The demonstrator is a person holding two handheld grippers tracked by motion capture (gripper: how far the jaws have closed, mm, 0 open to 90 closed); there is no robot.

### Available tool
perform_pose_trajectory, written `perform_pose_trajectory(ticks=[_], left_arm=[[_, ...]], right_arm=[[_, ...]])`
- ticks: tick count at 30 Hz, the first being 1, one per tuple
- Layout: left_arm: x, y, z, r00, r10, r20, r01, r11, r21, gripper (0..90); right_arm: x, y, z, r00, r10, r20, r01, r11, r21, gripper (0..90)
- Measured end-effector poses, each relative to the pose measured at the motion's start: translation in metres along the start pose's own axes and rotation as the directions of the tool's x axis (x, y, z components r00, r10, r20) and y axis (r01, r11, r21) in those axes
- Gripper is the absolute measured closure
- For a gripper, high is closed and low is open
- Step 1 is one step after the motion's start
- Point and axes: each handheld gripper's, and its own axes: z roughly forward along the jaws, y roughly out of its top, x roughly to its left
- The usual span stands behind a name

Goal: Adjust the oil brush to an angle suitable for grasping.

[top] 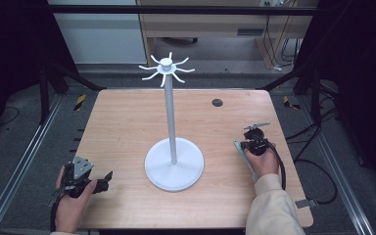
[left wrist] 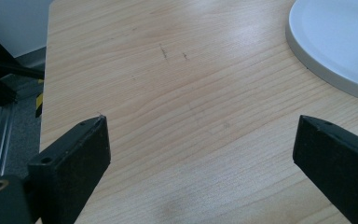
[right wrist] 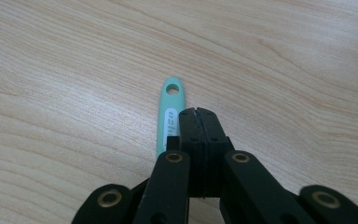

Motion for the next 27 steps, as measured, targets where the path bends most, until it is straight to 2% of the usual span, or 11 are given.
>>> perform_pose_trajectory(ticks=[8,13,19,22,24,27], left_arm=[[0.000,0.000,0.000,1.0000,0.000,0.001,0.000,1.0000,-0.003,3.5],[0.000,0.000,0.000,1.0000,0.003,0.002,-0.003,1.0000,-0.003,3.5],[0.000,0.000,0.000,1.0000,0.002,0.004,-0.002,1.0000,-0.002,3.4],[0.000,0.000,0.000,1.0000,0.003,0.005,-0.003,1.0000,-0.001,3.4],[-0.001,0.000,0.000,1.0000,0.004,0.004,-0.004,1.0000,-0.001,3.4],[0.000,0.000,0.000,1.0000,0.004,0.004,-0.004,1.0000,0.000,3.5]], right_arm=[[-0.001,-0.001,0.000,0.9999,-0.002,-0.010,0.002,1.0000,0.003,90.0],[0.002,-0.001,0.000,0.9983,-0.019,-0.055,0.019,0.9998,0.003,90.0],[0.010,0.000,0.000,0.9937,-0.075,-0.083,0.076,0.9971,0.007,90.0],[0.013,-0.001,-0.001,0.9916,-0.085,-0.097,0.087,0.9962,0.009,90.0],[0.016,-0.002,-0.003,0.9876,-0.098,-0.123,0.100,0.9949,0.015,90.0],[0.021,-0.002,-0.004,0.9827,-0.127,-0.135,0.131,0.9912,0.019,90.0]])
